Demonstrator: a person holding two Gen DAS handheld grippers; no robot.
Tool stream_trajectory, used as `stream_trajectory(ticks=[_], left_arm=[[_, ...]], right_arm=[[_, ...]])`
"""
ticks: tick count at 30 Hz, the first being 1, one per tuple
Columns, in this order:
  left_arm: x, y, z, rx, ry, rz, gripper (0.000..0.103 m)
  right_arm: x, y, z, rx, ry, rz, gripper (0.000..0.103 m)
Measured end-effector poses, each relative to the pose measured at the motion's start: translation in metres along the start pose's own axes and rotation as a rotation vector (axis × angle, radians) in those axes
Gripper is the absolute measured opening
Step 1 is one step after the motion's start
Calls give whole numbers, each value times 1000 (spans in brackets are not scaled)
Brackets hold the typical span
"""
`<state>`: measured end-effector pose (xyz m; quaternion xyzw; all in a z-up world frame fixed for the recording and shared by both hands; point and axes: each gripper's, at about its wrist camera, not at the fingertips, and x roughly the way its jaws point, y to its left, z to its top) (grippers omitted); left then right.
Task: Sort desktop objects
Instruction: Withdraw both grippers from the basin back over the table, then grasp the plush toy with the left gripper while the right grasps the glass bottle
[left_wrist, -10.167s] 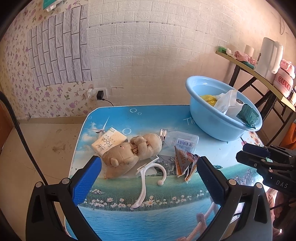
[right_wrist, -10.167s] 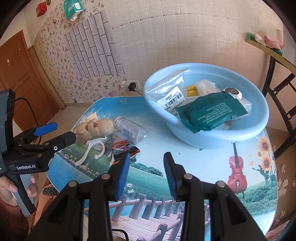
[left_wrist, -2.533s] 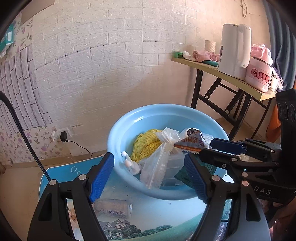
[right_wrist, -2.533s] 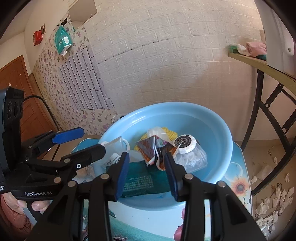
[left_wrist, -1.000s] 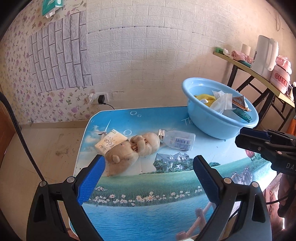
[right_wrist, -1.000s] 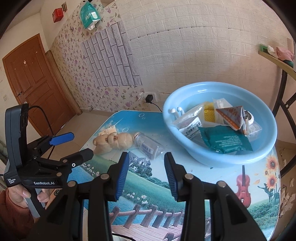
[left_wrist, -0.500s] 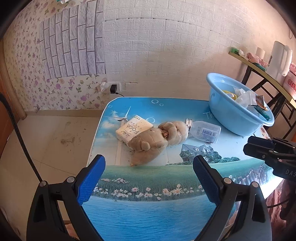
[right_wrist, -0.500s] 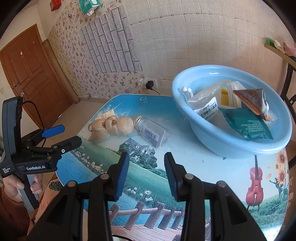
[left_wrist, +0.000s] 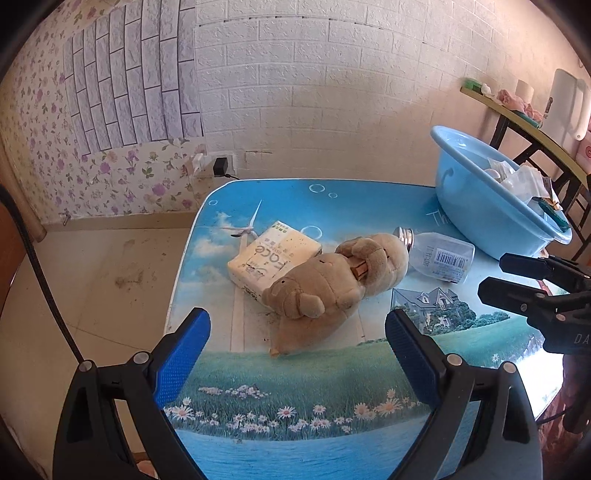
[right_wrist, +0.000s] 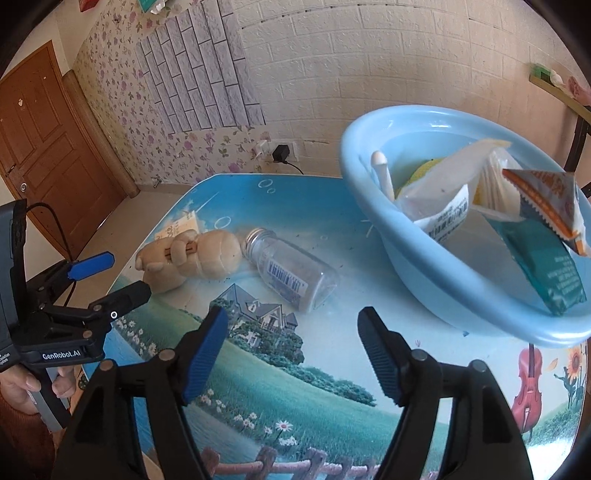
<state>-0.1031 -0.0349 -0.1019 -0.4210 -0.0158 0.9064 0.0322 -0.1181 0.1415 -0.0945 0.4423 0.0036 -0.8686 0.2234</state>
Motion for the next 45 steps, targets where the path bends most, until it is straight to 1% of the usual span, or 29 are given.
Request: stream_trajectory(ticks=[1,5,12,16,17,18,19,20,21,23,27,29,31,32,33,34,39,45], left_arm=[[4,-1,1,6,4,-3,96],[15,-3,5,25,11,-6,96],[29,-5,3,34,31,-8,96],[26,-5,0,34,-1,-14,94],[25,-4,0,33,-3,-26,86],[24,-4,-1,36,-1,-35,80],[24,-5,-2,44,3,-35,68],[25,-6,-3,55,8,-23,63],[25,-6,-4,64,10,-21,62],[24,-5,-5,67,15,-40,55],[20,-5,-9,70,19,-43,53],[18,-4,-10,62,19,-47,53],[17,-3,-11,56,21,-50,53],[16,-2,-12,53,22,-50,53],[16,-2,-13,52,24,-49,53],[15,-1,-14,50,25,-47,53],[13,-2,-16,43,28,-37,53],[7,-2,-17,33,19,-30,53]], right_arm=[[5,0,2,16,3,-4,86],[19,-3,7,59,22,-14,87],[37,6,14,44,26,-49,89],[45,11,17,13,29,-88,89],[47,12,18,12,30,-89,89],[48,12,19,15,31,-84,89],[49,12,20,16,31,-80,89],[51,13,21,14,30,-80,89],[52,13,21,9,32,-80,89],[54,13,22,7,36,-79,89],[58,15,23,-2,43,-68,89],[57,17,22,-24,41,-63,82],[59,18,21,-37,53,-59,67],[59,17,19,-36,62,-49,64],[59,16,17,-34,68,-43,58],[58,16,17,-41,65,-44,55],[53,16,12,-49,72,-16,48],[44,14,5,-50,78,16,46]])
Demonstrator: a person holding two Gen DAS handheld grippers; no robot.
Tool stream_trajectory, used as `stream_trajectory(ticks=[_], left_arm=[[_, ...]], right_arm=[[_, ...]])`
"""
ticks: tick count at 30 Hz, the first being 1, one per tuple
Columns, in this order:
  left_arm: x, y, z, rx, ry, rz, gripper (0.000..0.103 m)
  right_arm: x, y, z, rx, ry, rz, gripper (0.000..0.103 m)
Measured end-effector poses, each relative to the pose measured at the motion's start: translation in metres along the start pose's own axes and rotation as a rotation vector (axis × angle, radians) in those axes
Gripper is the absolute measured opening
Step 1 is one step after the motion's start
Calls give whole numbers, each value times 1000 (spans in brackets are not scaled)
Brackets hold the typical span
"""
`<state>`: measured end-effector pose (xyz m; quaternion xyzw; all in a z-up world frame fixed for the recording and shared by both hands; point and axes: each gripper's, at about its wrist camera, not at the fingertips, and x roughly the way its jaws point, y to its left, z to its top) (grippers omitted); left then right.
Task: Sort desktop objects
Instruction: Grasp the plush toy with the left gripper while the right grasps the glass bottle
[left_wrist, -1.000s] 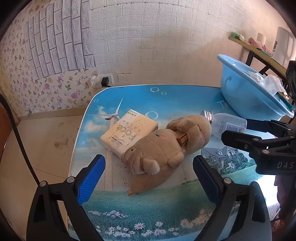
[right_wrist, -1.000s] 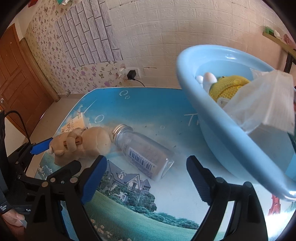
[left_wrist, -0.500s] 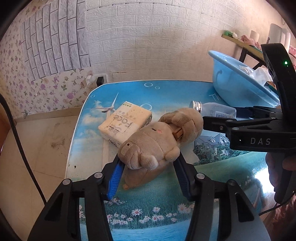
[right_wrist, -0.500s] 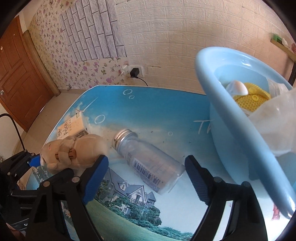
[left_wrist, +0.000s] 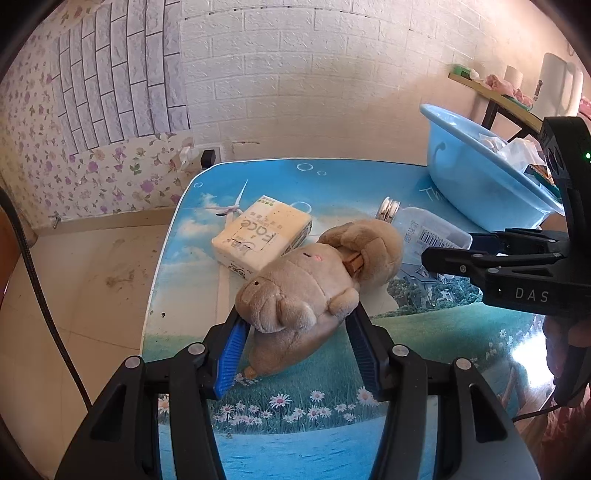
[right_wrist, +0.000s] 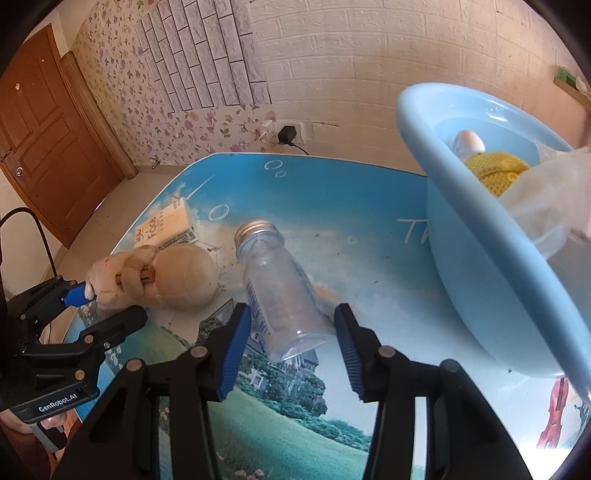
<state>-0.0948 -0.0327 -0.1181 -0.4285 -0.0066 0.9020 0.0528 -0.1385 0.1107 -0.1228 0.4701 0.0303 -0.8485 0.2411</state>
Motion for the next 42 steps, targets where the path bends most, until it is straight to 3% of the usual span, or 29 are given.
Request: stream_trajectory(ticks=[19,34,39,41,42], left_arm=[[-19,-12,-13,-26,4,8,53],[-24,-42,-23,20,37,17,53],[-22,-47,-25,43,48,19,53],[-20,-47,-25,40,53,20,55],[-19,-47,-25,39,57,19,57]], right_arm=[[-39,-18,-40,19,-10,-11,44],[-63,-40,-72,66,5,-29,44],[-65,-33,-73,10,-1,-37,45],[-64,-32,-72,5,-3,-46,52],[-63,-33,-71,7,-4,-50,62]])
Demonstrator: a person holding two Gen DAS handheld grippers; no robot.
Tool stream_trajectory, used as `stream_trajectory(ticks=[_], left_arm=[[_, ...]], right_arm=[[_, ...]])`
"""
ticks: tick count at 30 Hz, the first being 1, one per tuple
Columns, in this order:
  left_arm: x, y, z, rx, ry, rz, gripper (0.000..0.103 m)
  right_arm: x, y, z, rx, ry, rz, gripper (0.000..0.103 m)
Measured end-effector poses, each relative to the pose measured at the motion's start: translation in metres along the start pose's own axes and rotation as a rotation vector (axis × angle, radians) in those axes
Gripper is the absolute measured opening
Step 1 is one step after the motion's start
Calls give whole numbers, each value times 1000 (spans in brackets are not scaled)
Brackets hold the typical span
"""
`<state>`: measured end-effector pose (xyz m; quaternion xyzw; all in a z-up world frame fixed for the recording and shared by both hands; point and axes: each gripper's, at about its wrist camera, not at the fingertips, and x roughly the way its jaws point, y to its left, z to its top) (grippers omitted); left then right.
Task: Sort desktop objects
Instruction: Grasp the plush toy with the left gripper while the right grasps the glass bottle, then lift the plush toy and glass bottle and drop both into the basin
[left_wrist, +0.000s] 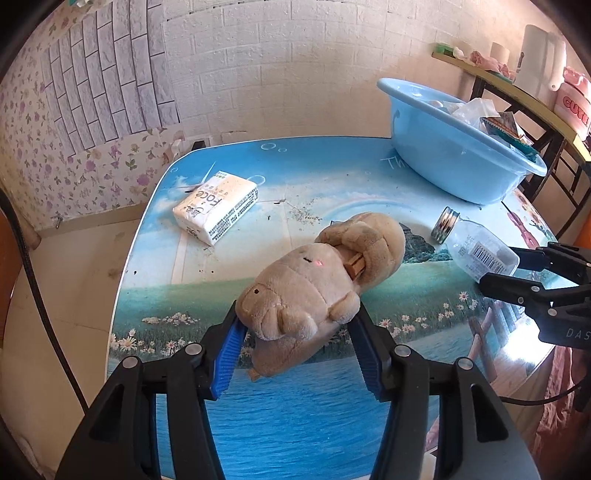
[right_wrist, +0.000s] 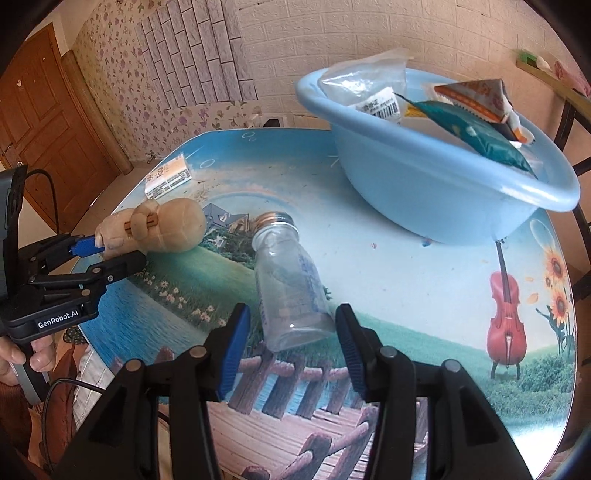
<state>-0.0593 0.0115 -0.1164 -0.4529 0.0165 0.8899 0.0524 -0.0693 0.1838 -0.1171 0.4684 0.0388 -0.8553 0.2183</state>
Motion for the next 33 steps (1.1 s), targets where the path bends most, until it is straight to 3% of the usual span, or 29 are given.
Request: stream_trajectory(ticks=[2,9,11,18,20,22,33], left_arm=[[2,1,0,-2,5,-8,64],[11,-3,1,15,22,-8,66],[14,-4,3,17,23,-17,72],[19,-7,7,19,11,-22,73],[19,-8,8,21,4,-23,65],[18,-7,8,20,0,-28,57],[0,-10,11,4,-42,-46,50]], right_arm=[[2,-4,0,20,1,-3,66],[6,-10,5,28,-10,-7,66],[7,-9,6,18,-18,-1,66],[12,-3,9,-26,-21,24,66],[12,-3,8,-33,-18,39,62],[12,-1,7,-45,-20,29,45],[-7,0,7,-56,-70,62,40]])
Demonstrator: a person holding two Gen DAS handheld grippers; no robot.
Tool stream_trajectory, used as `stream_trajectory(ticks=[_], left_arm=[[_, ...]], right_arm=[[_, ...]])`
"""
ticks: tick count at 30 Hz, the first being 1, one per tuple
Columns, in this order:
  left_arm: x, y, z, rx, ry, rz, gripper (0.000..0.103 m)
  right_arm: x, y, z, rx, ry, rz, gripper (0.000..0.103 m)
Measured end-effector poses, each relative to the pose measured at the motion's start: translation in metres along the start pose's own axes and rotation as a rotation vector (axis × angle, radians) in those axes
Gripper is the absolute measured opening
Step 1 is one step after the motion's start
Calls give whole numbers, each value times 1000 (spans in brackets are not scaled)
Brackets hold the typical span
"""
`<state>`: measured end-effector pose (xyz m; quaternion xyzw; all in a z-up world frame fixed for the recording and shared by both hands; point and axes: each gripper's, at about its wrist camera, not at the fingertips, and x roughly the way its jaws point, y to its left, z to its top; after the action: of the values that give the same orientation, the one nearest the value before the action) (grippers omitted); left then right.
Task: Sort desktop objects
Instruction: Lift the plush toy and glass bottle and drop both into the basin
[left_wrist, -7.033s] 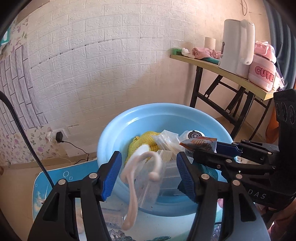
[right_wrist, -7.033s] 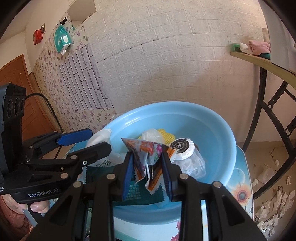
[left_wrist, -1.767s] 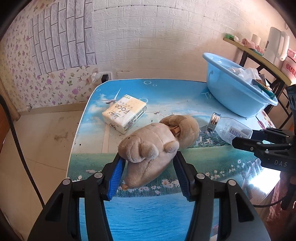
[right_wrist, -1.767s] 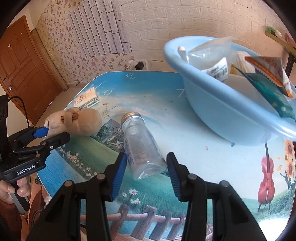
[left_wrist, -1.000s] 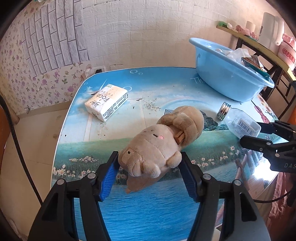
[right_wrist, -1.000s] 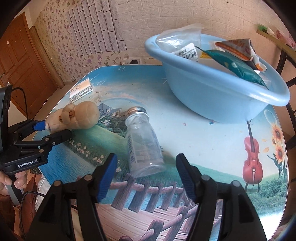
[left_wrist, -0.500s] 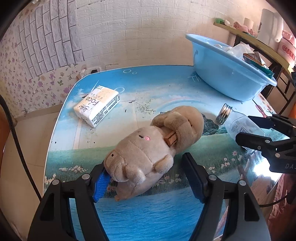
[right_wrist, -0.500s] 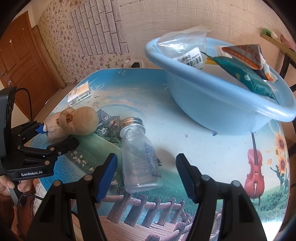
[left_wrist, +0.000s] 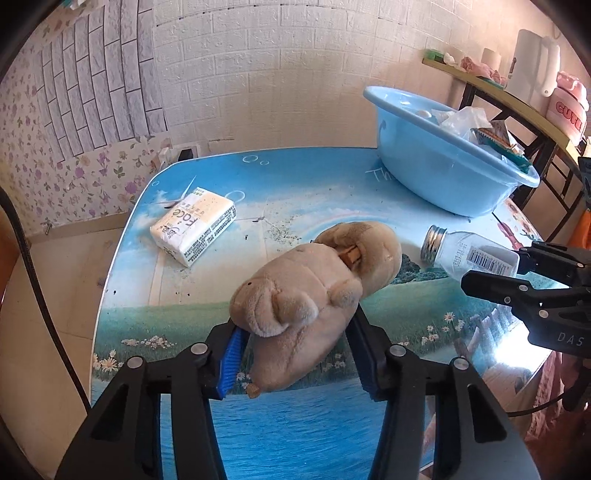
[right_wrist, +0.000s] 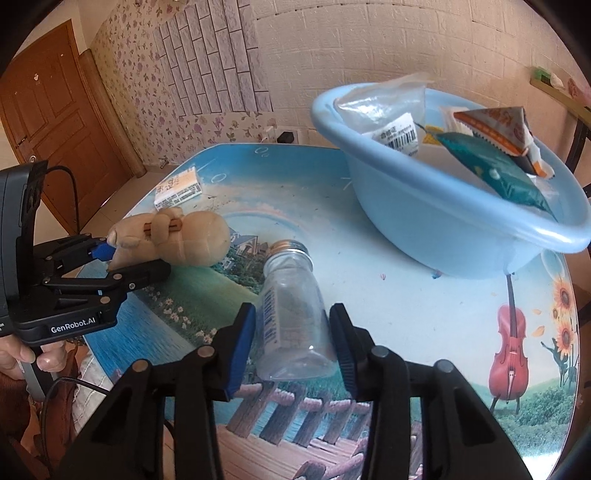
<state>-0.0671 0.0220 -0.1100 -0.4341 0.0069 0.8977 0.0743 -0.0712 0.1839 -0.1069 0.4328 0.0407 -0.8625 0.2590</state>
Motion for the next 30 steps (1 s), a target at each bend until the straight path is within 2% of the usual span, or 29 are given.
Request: stream_trajectory(ticks=[6,8,21,30], left_arm=[[-25,-2,12,-13,-68,-12,47],[-33,-3,15,-15,-90,-18,41],[-50,-15,18,6,-124,-30,40],[-84,-22,48,6,-229,-61,40]], right_arm=[[-23,3,3,-7,-63,28,39],[-29,2,4,-8,-83,38,39],[-50,-5,9,13,-154,71,39],[-90,-9,26,16,-277,101,39]])
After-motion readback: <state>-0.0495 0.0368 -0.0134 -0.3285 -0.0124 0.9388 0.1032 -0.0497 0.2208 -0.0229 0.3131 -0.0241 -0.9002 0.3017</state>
